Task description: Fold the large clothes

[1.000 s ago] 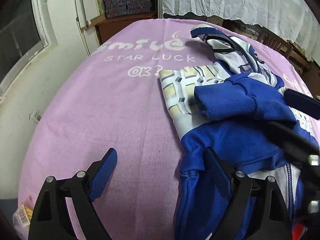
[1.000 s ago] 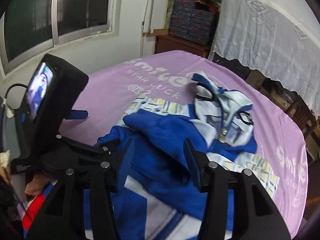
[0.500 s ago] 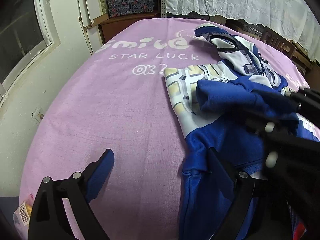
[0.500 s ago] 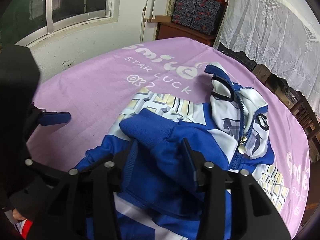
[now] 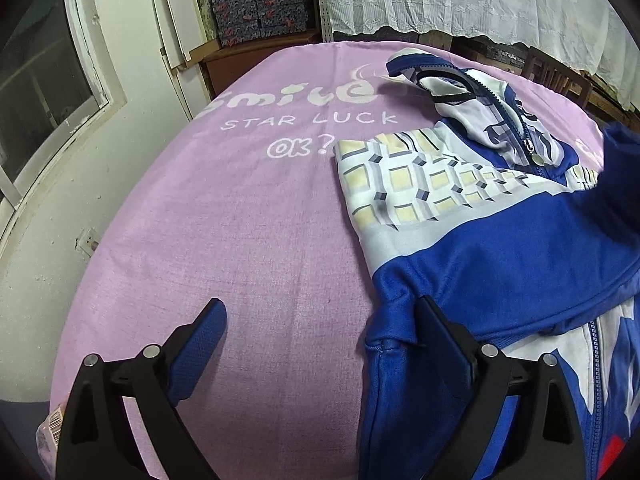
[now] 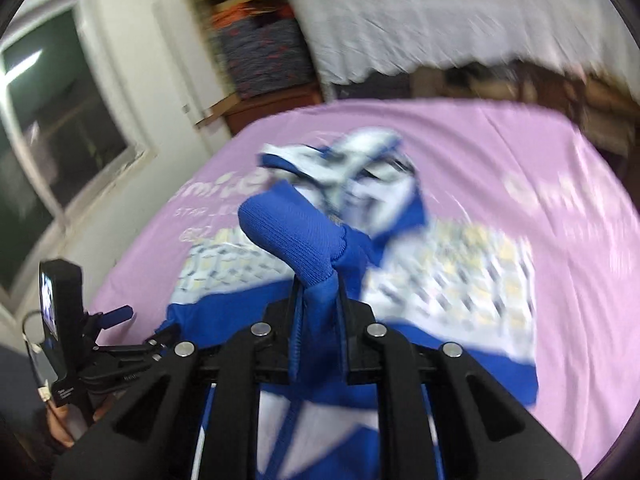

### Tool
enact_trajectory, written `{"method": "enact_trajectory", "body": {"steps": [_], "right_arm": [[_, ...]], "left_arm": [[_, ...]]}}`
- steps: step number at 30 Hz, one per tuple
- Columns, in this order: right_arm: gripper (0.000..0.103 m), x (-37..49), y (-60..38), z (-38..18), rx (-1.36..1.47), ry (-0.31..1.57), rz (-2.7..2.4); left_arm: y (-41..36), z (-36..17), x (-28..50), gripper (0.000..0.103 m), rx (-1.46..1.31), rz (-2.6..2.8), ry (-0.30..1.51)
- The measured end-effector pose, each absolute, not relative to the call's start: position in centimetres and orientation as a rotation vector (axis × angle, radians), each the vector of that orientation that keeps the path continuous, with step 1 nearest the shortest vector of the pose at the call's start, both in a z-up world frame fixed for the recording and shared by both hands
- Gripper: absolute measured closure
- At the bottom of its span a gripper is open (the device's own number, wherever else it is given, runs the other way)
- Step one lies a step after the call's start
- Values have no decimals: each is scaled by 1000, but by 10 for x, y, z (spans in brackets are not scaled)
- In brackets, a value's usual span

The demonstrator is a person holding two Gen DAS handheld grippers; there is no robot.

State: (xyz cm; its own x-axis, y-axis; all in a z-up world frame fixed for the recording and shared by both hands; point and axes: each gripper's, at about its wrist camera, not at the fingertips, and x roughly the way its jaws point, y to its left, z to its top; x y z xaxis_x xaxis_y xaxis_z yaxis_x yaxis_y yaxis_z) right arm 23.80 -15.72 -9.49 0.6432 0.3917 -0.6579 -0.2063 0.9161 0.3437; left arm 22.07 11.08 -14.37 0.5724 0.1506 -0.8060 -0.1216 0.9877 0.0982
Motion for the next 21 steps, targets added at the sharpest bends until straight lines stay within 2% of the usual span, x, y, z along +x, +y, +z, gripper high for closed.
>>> {"method": "enact_trajectory", "body": {"steps": [3, 7, 8, 16, 18, 20, 21], "right_arm": [[83, 240, -181, -120, 323, 860, 305], [81, 238, -201, -146, 414, 910, 281], [76, 236, -208, -149, 434, 912, 269], [68, 219, -236, -137, 432, 857, 189], [69, 216, -244, -125, 457, 812, 201], [80, 218, -242, -117, 449, 789, 239], [82, 219, -238, -115, 442, 788, 256]], "left_arm": [[110, -144, 220, 6, 44, 169, 941], [108, -144, 219, 4, 62, 180, 932], [107, -144, 219, 4, 65, 181, 932], [107, -124, 216, 4, 47, 144, 887], [93, -113, 219, 4, 75, 98, 865], [78, -106, 223, 4, 119, 79, 841], [63, -103, 226, 4, 163, 67, 820]]}}
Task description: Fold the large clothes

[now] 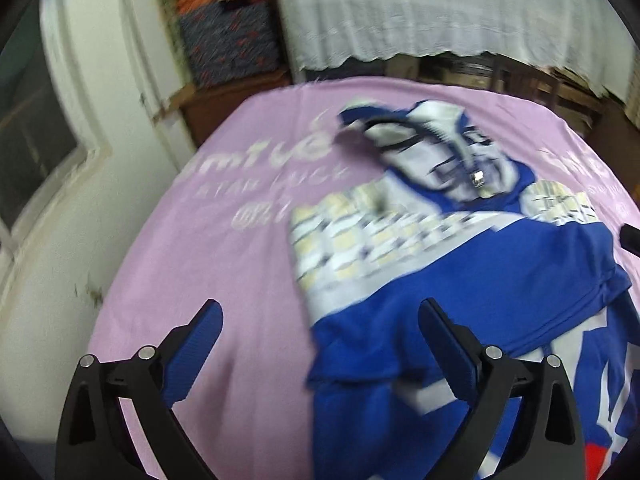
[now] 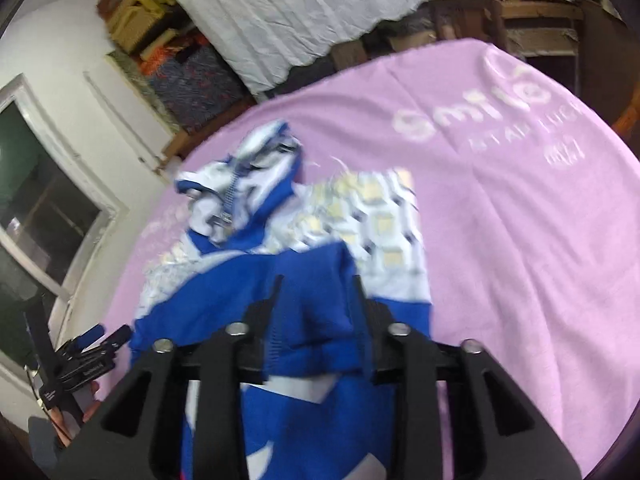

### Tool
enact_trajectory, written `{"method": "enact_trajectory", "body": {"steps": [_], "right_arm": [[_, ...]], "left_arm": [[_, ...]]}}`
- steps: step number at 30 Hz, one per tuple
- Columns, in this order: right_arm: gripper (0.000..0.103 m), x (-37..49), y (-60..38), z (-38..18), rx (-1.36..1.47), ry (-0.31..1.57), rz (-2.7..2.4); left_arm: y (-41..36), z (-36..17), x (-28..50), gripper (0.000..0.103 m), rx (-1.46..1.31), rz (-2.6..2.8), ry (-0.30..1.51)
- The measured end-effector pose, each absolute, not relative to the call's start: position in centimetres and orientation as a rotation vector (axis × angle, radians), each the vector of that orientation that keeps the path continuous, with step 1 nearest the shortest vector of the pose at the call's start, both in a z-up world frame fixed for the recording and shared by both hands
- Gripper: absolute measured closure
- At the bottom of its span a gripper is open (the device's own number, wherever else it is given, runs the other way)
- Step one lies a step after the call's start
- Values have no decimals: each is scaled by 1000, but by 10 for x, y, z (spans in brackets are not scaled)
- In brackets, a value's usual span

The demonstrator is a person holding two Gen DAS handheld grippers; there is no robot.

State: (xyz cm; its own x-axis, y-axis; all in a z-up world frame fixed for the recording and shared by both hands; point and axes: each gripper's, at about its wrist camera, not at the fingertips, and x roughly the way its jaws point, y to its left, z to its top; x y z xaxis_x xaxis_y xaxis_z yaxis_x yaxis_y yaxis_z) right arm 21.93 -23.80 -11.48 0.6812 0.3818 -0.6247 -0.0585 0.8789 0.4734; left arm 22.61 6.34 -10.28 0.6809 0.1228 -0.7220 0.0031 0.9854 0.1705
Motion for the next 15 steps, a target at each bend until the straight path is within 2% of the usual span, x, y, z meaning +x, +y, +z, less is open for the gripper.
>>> {"method": "enact_trajectory", "body": {"steps": [6, 10, 15], "right_arm": [[85, 240, -204, -128, 382, 880, 333], [87, 255, -194, -141, 316, 926, 321], [87, 268, -200, -135, 332, 971, 346]], "left_arm": [[7, -117, 242, 4, 352, 0, 783], [-2, -140, 252, 4, 394, -27, 822], [1, -143, 255, 4, 377, -56, 807]]}}
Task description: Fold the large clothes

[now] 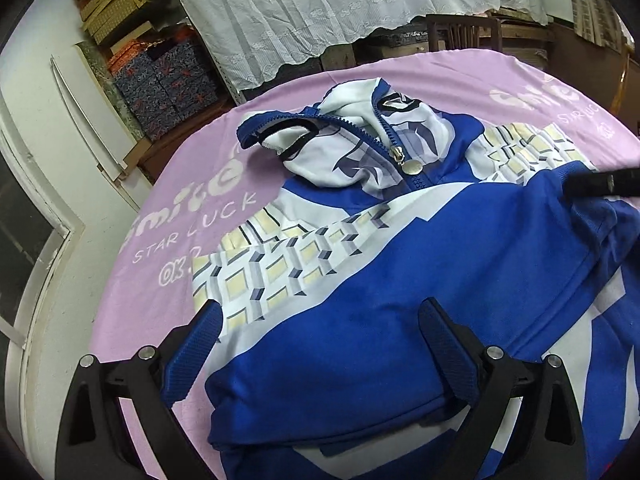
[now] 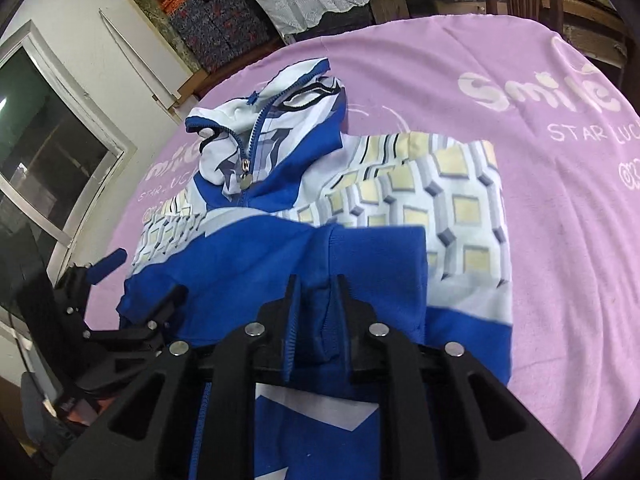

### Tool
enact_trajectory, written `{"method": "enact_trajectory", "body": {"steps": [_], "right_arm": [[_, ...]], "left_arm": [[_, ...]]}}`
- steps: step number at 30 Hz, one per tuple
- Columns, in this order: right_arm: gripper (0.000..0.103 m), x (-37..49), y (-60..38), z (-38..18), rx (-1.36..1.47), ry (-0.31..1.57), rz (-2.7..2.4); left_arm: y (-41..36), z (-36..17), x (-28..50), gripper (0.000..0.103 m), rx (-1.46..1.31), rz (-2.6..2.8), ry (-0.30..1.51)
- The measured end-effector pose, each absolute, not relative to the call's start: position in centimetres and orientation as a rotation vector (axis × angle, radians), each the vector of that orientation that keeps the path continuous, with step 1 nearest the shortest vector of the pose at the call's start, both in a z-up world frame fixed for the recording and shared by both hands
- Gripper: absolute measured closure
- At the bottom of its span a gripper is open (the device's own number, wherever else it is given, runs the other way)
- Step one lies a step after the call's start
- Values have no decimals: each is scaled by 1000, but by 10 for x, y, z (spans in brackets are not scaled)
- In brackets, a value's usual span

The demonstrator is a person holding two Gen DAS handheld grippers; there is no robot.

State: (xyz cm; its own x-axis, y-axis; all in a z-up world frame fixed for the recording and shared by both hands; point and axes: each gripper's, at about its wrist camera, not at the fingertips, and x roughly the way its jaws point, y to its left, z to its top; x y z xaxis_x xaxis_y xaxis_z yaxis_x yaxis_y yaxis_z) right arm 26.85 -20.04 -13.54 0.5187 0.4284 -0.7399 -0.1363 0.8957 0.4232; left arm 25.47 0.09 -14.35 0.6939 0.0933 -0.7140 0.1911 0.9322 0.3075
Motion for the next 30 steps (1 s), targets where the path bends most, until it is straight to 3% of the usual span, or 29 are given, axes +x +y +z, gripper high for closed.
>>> {"method": "enact_trajectory", "body": {"steps": [6, 10, 13, 17, 30], "right_arm": [[83, 298, -208, -103, 369, 914, 356], [68, 333, -204, -91, 397, 895, 359], [67, 359, -197, -89, 403, 899, 357], [53, 400, -189, -94, 392, 915, 329], [48, 514, -185, -135, 564, 969, 310]], "left_arm": [[5, -138, 252, 4, 349, -67, 786], [10, -133, 252, 4, 339, -55, 762], [17, -129, 256, 4, 322, -42, 755], [30, -126, 264, 4, 287, 5, 776], [81, -139, 293, 4, 59, 64, 966]]}}
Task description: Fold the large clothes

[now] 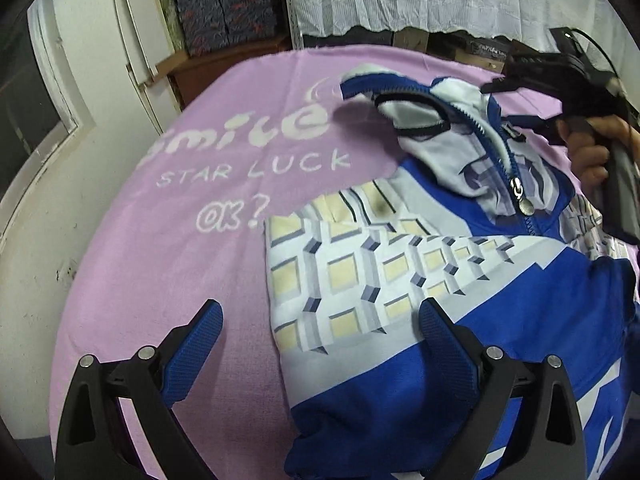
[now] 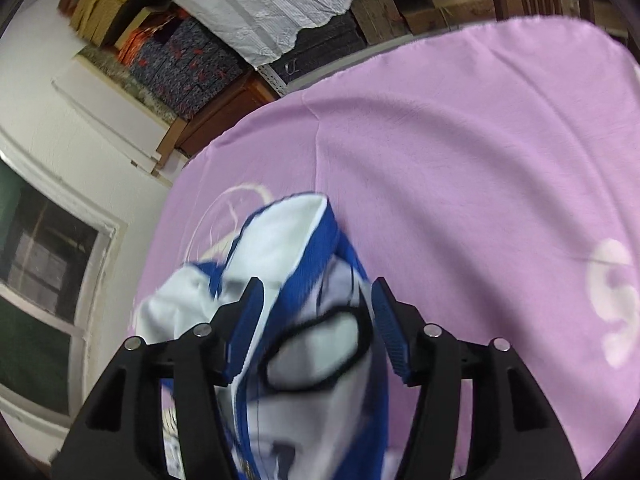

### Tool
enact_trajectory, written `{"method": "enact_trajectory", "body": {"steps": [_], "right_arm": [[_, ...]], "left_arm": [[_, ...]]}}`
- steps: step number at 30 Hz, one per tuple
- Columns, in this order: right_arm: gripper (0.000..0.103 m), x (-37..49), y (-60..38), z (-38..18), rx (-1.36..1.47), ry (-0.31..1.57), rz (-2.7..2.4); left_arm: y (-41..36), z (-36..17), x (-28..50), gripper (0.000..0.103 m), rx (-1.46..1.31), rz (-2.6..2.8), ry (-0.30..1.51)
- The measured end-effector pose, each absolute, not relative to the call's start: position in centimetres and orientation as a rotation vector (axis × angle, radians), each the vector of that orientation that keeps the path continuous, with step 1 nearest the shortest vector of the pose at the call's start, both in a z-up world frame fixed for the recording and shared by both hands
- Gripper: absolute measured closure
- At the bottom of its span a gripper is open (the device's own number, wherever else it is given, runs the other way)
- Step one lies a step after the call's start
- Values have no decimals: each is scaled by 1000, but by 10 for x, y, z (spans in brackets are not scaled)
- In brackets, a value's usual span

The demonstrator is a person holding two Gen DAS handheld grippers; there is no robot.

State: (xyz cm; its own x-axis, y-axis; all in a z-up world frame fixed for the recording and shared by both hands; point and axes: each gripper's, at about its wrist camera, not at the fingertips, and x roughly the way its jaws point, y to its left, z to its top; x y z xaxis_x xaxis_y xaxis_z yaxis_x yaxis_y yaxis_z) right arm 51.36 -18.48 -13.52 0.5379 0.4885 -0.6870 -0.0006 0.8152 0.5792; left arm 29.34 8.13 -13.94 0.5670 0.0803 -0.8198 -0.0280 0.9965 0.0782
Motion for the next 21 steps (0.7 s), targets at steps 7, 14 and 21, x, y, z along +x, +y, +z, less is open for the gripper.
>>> {"method": "enact_trajectory", "body": {"steps": [7, 14, 21], "right_arm": [[47, 554, -170, -151, 576, 974, 330], [95, 536, -151, -126, 381, 905, 307], [97, 470, -145, -48, 299, 756, 392]], "left_arm": [[82, -143, 298, 4, 59, 68, 971], [89, -140, 299, 4, 53, 108, 954], [101, -131, 296, 4, 32, 158, 914]]}}
